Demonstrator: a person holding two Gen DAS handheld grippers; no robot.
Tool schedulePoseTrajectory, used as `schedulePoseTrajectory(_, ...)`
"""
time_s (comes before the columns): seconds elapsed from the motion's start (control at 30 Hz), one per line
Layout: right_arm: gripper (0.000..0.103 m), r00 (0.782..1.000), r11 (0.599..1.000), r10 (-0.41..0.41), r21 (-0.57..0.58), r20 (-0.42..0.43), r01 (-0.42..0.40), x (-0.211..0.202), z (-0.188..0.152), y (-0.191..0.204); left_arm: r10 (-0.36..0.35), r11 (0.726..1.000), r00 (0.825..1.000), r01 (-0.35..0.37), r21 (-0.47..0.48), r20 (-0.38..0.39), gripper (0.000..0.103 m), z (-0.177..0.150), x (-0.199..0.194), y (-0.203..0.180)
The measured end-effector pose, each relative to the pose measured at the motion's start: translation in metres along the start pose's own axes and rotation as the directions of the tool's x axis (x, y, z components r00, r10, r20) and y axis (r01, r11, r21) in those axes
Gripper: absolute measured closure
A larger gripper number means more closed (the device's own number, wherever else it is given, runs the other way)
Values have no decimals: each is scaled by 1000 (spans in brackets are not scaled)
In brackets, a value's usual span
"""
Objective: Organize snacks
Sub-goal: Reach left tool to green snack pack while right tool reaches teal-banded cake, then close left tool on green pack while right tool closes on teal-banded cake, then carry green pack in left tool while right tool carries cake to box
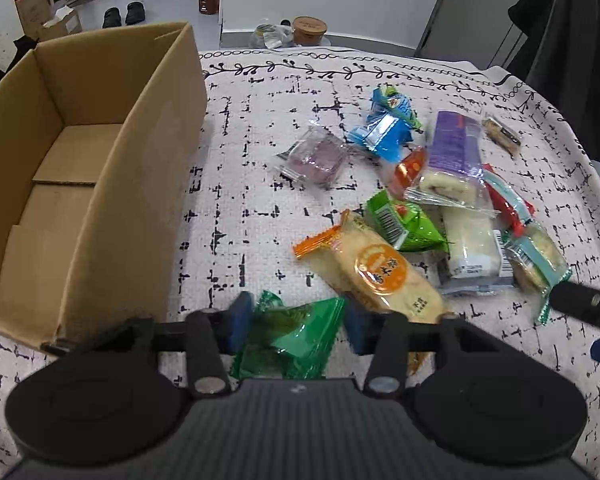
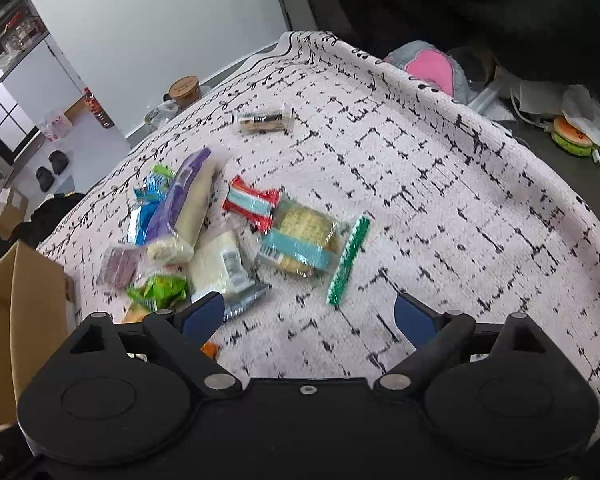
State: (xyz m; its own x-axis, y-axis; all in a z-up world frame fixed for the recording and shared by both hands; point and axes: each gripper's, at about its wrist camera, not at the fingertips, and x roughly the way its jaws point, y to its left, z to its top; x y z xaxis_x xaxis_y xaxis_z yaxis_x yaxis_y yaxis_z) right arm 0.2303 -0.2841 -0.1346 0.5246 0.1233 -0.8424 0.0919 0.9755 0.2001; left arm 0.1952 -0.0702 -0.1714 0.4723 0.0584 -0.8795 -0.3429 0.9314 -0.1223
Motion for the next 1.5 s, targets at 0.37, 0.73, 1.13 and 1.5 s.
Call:
schedulePoseTrajectory(0.37, 8, 997, 996, -72, 60, 22, 70, 22, 16, 2, -26, 999, 998, 26, 19, 51, 75, 9, -11, -6)
schedulePoseTrajectory(0.73, 6, 993, 991, -111, 79, 40, 107, 47, 26, 15, -3, 1000, 997, 3, -1, 75, 88, 23, -11, 0)
schedulePoseTrajectory(1.13, 55, 991, 991, -132, 38, 31, 131, 47, 16, 13, -20, 1000, 995, 20, 4, 95, 89, 30, -23, -3)
schedulePoseTrajectory(1.5, 56, 997, 997, -44, 72, 58, 40, 13, 6, 6, -41, 999, 988, 39, 14, 149, 89, 37, -53, -1)
